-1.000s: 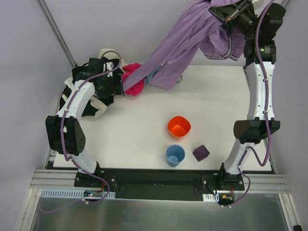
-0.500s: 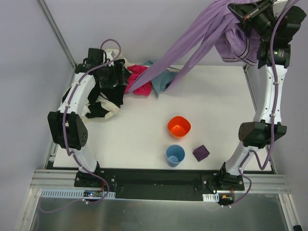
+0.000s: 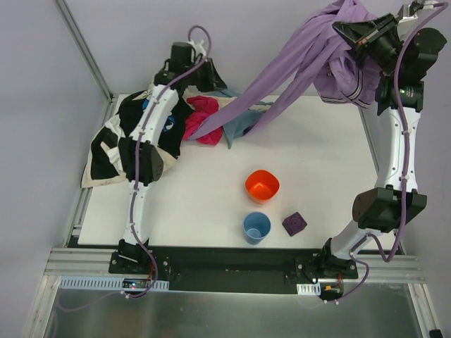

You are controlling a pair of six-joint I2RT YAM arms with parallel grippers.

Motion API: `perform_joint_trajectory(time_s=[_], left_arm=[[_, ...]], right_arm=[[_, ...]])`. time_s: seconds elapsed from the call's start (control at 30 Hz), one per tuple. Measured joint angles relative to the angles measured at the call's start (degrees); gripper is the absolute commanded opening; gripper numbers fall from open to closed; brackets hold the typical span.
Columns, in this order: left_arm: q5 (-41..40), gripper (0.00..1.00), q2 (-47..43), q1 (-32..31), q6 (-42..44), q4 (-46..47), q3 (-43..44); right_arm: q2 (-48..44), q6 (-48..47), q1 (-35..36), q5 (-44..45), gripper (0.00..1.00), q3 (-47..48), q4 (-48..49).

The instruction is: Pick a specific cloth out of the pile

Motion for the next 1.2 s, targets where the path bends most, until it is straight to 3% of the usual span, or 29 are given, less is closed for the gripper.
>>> perform_joint_trajectory(time_s=[0.07, 0.3, 0.57, 0.73, 0.97, 1.2], left_arm=[[1.5, 0.0, 4.1, -2.2, -2.1, 1.7, -0.4], [5.9, 0.0, 13.2, -7.6, -5.0, 4.2, -4.1], [6.1, 0.0, 15.3, -7.8, -5.5, 7.3, -6.3], [5.7, 0.0, 17.2, -4.5, -5.6, 8.7, -7.4], [5.7, 0.0, 17.0, 4.0, -4.8, 9.3, -16.4], [5.8, 0.0, 12.1, 11.2, -3.8, 10.1, -24.3]], right_arm=[[-0.7, 0.3, -0.1, -0.4, 0.0, -1.4, 0.8], [-1.9, 0.7, -1.0, -2.7, 0.0, -2.9, 1.9], [-2.3, 1.1, -2.5, -3.9, 0.0, -3.6, 2.1], [-2.4, 1.6, -4.1, -4.8, 0.0, -3.6, 2.1], [-1.9, 3.3, -7.7, -5.7, 0.01, -1.8, 1.7], [3.3, 7.5, -12.4, -5.2, 0.0, 13.4, 2.5]])
